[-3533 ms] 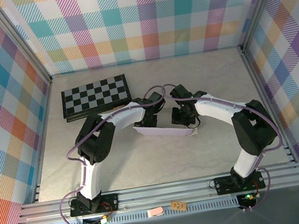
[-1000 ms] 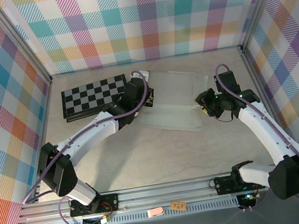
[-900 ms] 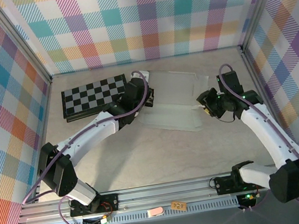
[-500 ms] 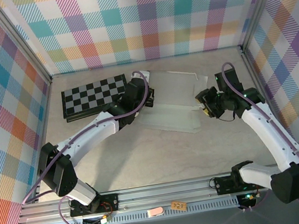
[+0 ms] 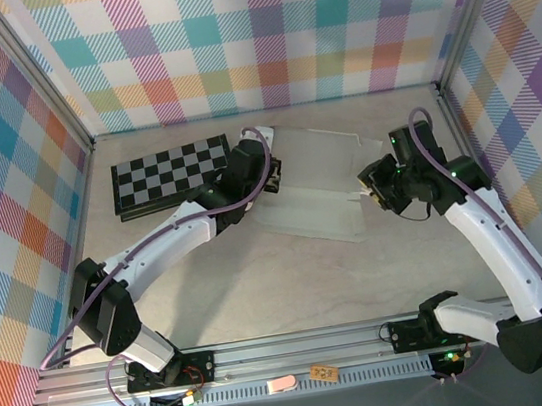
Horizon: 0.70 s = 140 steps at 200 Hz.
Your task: Fold the paper box
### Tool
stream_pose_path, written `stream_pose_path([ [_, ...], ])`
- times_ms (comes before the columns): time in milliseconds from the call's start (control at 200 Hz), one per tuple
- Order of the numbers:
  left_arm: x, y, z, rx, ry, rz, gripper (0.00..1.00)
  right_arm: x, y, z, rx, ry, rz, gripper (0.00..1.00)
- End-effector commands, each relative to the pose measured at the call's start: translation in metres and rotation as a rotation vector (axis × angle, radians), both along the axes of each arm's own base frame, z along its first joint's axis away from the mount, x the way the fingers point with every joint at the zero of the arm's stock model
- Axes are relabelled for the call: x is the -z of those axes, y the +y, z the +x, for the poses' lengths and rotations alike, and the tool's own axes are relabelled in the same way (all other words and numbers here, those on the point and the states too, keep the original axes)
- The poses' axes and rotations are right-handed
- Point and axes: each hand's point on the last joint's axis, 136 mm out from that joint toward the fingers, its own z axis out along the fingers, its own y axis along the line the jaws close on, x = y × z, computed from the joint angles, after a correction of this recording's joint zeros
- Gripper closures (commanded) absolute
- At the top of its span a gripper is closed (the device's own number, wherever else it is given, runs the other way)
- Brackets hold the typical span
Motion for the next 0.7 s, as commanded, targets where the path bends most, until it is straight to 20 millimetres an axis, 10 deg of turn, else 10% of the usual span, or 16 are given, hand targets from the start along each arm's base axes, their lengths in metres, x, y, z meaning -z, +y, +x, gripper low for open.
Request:
stream_pose_path([
  [0,-0.019,-0.008,0.004,0.004,-0.053,-0.031,1.0,0.008,0.013,0.015,-0.083,-0.002,-0.015,0.59],
  [395,-0.012,-0.028,0.038,0.04,-0.083,-0.116,1.0,0.046,0.01,0.081,-0.222,-0.023,-0.105,0.52],
  [695,-0.01,-0.032,0.047,0.058,-0.091,-0.094,1.0,0.051,-0.016,0.074,-0.228,0.03,-0.198,0.52],
])
